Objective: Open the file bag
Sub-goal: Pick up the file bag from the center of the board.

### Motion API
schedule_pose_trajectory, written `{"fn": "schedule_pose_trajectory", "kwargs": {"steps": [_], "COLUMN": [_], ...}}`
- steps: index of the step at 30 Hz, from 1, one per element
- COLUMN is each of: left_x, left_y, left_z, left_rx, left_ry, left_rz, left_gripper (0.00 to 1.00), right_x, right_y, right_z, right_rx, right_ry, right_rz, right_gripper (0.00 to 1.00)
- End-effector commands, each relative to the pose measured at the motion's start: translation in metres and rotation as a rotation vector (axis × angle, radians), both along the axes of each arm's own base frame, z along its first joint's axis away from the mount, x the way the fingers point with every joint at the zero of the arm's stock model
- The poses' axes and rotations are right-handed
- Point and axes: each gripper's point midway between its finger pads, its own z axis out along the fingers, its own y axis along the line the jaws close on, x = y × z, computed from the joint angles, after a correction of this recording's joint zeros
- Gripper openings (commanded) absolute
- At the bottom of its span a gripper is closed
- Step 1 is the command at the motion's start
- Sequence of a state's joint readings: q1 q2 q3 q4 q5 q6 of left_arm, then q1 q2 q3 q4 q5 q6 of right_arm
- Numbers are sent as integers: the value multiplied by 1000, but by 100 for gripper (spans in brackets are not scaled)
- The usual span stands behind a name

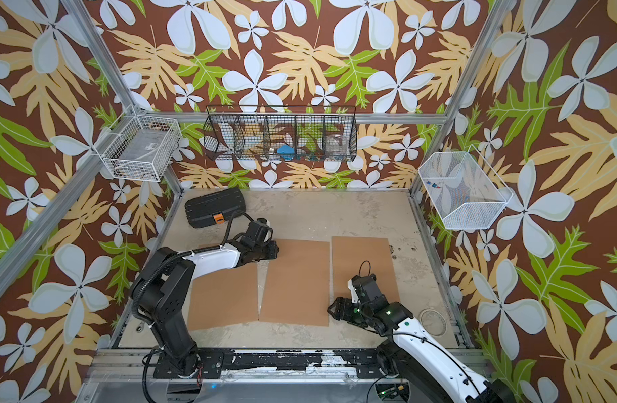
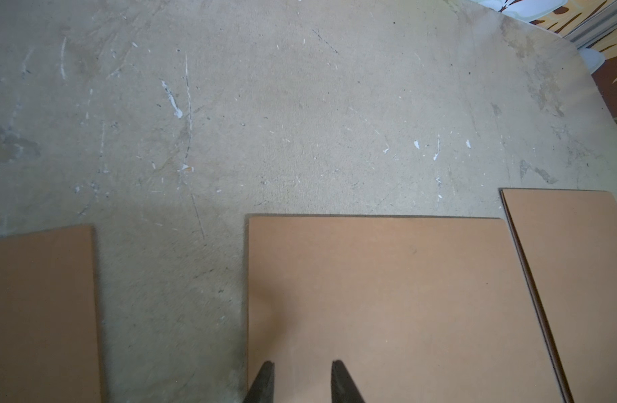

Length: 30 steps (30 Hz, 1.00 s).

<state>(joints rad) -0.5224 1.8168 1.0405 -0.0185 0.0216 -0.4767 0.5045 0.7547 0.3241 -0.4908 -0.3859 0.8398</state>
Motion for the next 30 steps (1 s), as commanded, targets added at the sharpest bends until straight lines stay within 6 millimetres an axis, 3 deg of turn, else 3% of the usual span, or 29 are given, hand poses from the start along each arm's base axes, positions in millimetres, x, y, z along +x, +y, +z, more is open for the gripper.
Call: {"fn": "schedule_pose_trajectory", "kwargs": {"steps": [1, 14, 30], "left_x": [2, 1, -20], "left_y": [2, 1, 14], "left_z": [1, -6, -48], "left_rx": [14, 4, 45], "left_ry": [-8, -5, 74], "left_rz": [7, 5, 22], "left_gripper": [28, 14, 0], "right_x": [-3, -19, -26], "right_y": [3, 11, 31], "right_z": [1, 2, -9], "right_rx": [21, 51, 79], "right_ry": [18, 62, 89], "right_rz": [-12, 8, 22], "right_gripper": [76, 73, 73]}}
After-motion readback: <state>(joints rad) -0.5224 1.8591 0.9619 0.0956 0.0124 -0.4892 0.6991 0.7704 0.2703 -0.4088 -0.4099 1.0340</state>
